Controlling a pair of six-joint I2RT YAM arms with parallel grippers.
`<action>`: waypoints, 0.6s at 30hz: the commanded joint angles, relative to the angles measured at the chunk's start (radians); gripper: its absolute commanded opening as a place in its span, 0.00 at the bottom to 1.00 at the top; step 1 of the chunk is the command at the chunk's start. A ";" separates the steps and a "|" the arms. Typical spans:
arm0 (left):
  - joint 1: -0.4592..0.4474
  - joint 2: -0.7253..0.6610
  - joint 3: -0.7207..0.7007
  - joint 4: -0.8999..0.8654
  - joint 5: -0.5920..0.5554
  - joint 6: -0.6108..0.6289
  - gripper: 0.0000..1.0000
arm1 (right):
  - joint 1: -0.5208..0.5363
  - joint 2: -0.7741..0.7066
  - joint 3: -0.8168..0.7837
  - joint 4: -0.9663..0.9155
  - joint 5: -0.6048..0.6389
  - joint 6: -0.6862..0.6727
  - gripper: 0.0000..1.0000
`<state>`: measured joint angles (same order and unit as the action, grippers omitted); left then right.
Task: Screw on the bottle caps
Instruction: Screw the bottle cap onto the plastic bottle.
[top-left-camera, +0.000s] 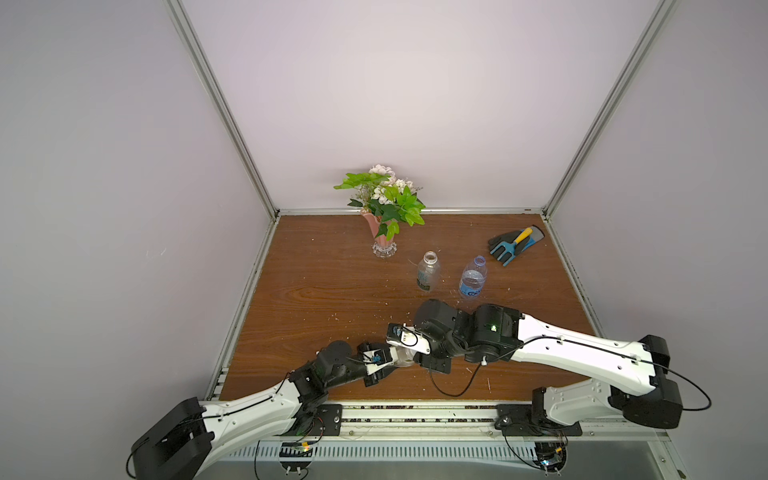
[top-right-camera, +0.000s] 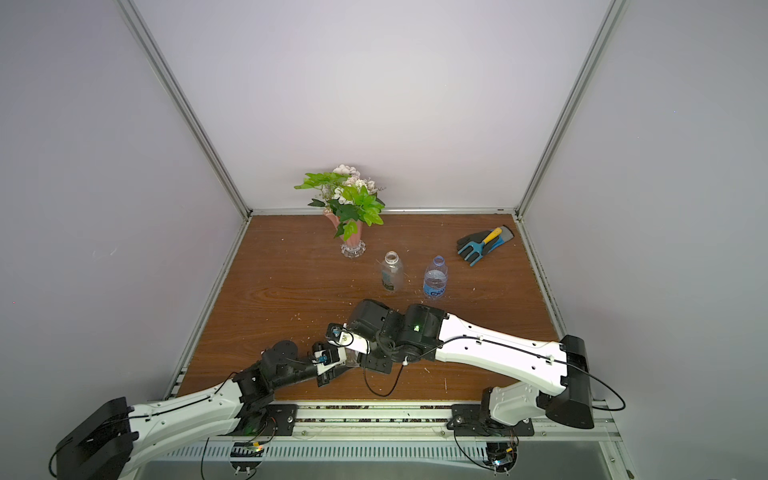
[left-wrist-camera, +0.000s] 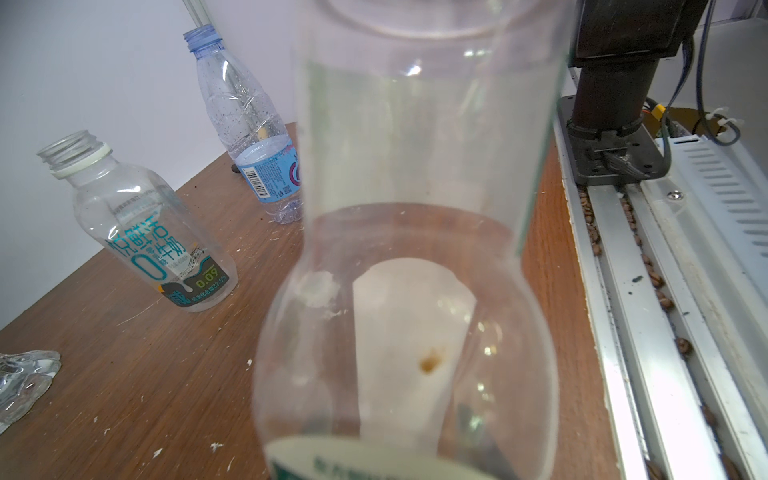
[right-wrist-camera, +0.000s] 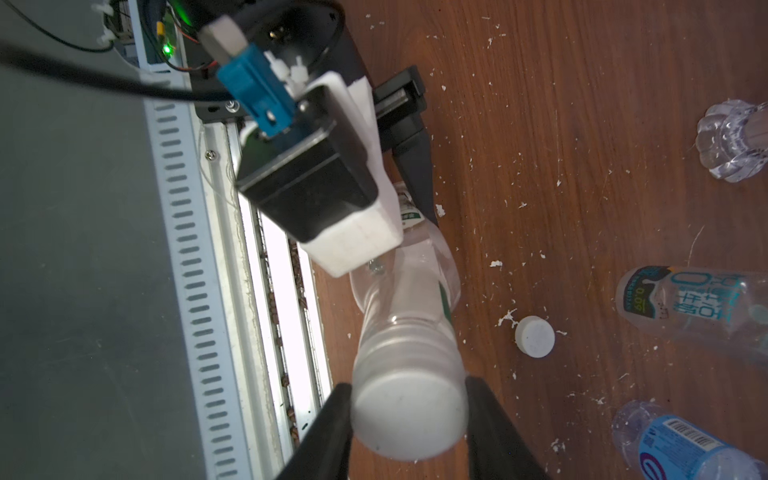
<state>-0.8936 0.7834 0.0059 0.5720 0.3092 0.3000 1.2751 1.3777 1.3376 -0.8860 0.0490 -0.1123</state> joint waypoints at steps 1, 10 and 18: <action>0.008 -0.030 0.032 0.200 -0.050 -0.001 0.44 | -0.015 0.032 -0.034 0.020 -0.138 0.241 0.00; 0.008 -0.026 0.032 0.208 -0.064 0.000 0.44 | -0.047 0.023 -0.055 0.031 -0.128 0.531 0.00; 0.008 0.011 0.043 0.218 -0.052 0.001 0.44 | -0.049 0.030 -0.051 0.008 -0.134 0.585 0.00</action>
<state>-0.8936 0.8036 0.0044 0.5991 0.2699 0.3149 1.2190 1.3678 1.3197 -0.8341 -0.0330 0.3931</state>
